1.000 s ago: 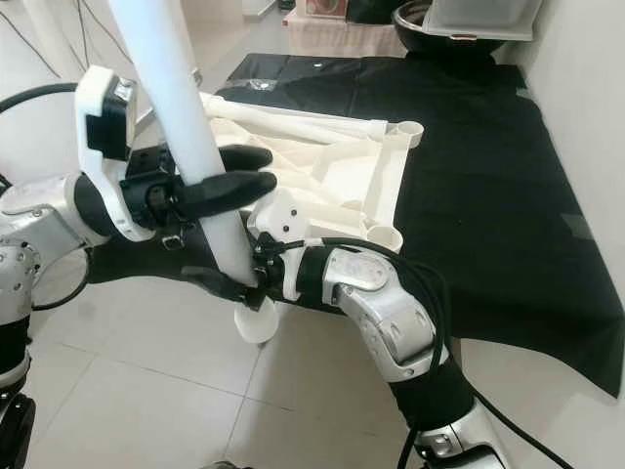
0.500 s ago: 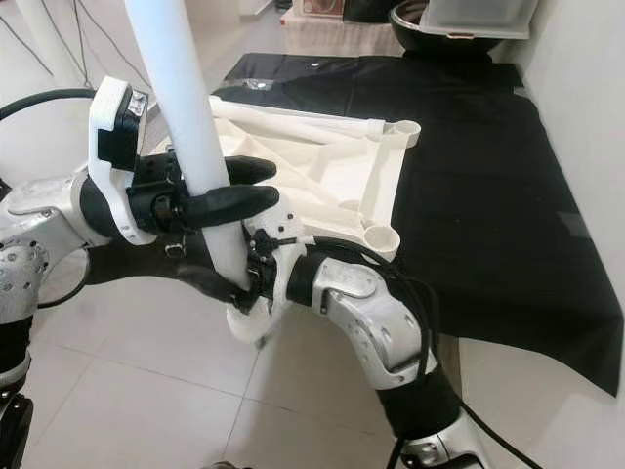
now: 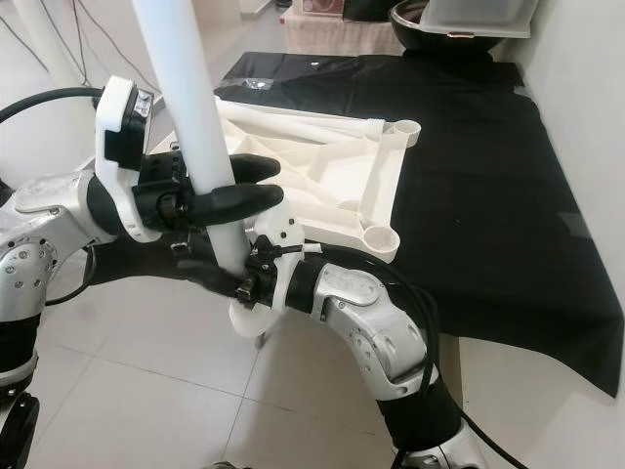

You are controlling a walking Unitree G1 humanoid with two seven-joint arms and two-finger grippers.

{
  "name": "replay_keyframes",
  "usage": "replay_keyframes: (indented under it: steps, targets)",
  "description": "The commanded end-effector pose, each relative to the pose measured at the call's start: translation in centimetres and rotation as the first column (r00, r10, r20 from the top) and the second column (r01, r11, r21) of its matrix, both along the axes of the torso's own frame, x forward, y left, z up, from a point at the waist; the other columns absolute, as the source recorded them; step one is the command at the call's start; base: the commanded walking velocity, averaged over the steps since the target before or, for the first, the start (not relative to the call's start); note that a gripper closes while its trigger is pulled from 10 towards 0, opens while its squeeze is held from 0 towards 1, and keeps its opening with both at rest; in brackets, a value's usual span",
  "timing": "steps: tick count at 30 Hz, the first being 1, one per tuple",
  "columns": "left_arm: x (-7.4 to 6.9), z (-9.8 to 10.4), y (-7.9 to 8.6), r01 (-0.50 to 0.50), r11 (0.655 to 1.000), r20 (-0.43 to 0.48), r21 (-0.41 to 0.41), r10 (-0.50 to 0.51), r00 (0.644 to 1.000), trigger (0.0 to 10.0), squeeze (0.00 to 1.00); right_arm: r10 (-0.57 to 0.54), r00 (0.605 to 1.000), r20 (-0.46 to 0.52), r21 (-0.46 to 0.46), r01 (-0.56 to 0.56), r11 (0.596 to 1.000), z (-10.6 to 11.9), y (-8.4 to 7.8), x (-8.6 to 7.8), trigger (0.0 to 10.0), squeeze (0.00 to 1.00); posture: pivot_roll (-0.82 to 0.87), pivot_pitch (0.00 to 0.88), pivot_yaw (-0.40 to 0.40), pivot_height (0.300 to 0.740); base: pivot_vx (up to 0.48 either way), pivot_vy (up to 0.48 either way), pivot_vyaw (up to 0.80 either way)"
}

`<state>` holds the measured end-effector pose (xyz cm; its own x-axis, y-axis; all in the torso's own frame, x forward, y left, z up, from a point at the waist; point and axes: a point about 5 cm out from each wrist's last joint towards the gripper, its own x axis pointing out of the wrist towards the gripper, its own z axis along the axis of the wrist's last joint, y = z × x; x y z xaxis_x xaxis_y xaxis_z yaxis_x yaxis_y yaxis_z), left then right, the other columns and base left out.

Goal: Building children table

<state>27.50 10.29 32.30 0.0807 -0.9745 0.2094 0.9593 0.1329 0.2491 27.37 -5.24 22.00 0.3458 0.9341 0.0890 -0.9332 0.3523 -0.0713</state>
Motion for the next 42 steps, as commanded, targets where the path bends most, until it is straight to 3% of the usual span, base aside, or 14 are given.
replay_keyframes:
  steps: [1,11,12,18,26,28,30,32,33,36,37,38,39,42]
  targets:
    - [-0.8,1.1,-1.2,0.086,0.995,0.055,-0.053,-0.083,0.995,0.0,0.0,0.117,0.992,0.037,0.051,-0.119,0.992,0.9,2.0,-1.4,0.0,0.0,0.03,0.091,0.043,0.74,0.0,0.0,0.0]
    - [-0.3,1.6,-1.1,0.048,0.994,0.078,-0.095,-0.04,0.996,0.0,0.0,0.106,0.991,0.077,0.021,-0.108,0.994,0.8,2.1,-1.3,0.0,0.0,0.03,0.096,0.044,0.74,0.0,0.0,0.0]
    - [0.1,1.8,-1.0,0.021,0.993,0.066,-0.119,-0.013,0.998,10.0,1.0,0.088,0.993,0.081,0.02,-0.09,0.996,0.8,2.0,-1.1,0.0,0.0,0.03,0.096,0.044,0.74,0.0,0.0,0.0]
    - [1.1,4.6,1.0,-0.099,0.953,0.045,-0.287,0.117,0.992,10.0,1.0,-0.153,0.983,0.098,0.031,0.151,0.988,1.1,0.2,1.8,0.0,0.0,0.03,0.101,0.042,0.74,0.0,0.0,0.0]
    - [0.2,7.4,3.0,-0.102,0.913,0.085,-0.396,0.146,0.986,10.0,1.0,-0.345,0.933,0.098,0.064,0.34,0.938,1.9,-1.7,4.0,0.0,0.0,0.04,0.103,0.035,0.74,0.0,0.0,0.0]
    - [-1.6,9.7,4.5,-0.06,0.883,0.132,-0.465,0.136,0.982,10.0,1.0,-0.576,0.814,0.075,0.152,0.561,0.814,3.4,-4.2,6.5,0.0,0.0,0.05,0.102,0.027,0.74,0.0,0.0,0.0]
    - [-1.6,9.7,4.5,-0.06,0.883,0.132,-0.465,0.136,0.982,10.0,1.0,-0.576,0.814,0.075,0.152,0.561,0.814,3.4,-4.2,6.5,0.0,0.0,0.05,0.102,0.027,0.74,0.0,0.0,0.0]
    - [-2.0,9.9,4.7,-0.043,0.874,0.131,-0.484,0.121,0.984,10.0,1.0,-0.704,0.709,0.044,0.219,0.681,0.699,4.5,-5.9,7.8,0.0,0.0,0.05,0.104,0.025,0.74,0.0,0.0,0.0]
    - [-2.0,9.9,4.7,-0.043,0.874,0.131,-0.484,0.121,0.984,10.0,1.0,-0.704,0.709,0.044,0.219,0.681,0.699,4.5,-5.9,7.8,0.0,0.0,0.05,0.104,0.025,0.74,0.0,0.0,0.0]
    - [-2.1,8.8,4.2,-0.044,0.883,0.084,-0.468,0.094,0.992,10.0,1.0,-0.804,0.594,0.019,0.33,0.756,0.566,6.5,-7.9,8.6,0.0,0.0,0.06,0.105,0.022,0.74,0.0,0.0,0.0]
    - [-2.1,8.8,4.2,-0.044,0.883,0.084,-0.468,0.094,0.992,10.0,1.0,-0.804,0.594,0.019,0.33,0.756,0.566,6.5,-7.9,8.6,0.0,0.0,0.06,0.105,0.022,0.74,0.0,0.0,0.0]
    - [-2.1,6.5,3.1,-0.048,0.912,0.02,-0.408,0.062,0.998,10.0,1.0,-0.822,0.569,0.004,0.388,0.757,0.526,7.8,-8.8,8.7,0.0,0.0,0.06,0.112,0.023,0.74,0.0,0.0,0.0]
    - [-2.1,6.5,3.1,-0.048,0.912,0.02,-0.408,0.062,0.998,10.0,1.0,-0.822,0.569,0.004,0.388,0.757,0.526,7.8,-8.8,8.7,0.0,0.0,0.06,0.112,0.023,0.74,0.0,0.0,0.0]
    - [-2.2,2.5,1.9,-0.073,0.949,-0.091,-0.307,0.047,0.995,10.0,1.0,-0.837,0.547,0.015,0.412,0.759,0.504,8.7,-9.5,8.9,0.0,0.0,0.05,0.119,0.021,0.74,0.0,0.0,0.0]
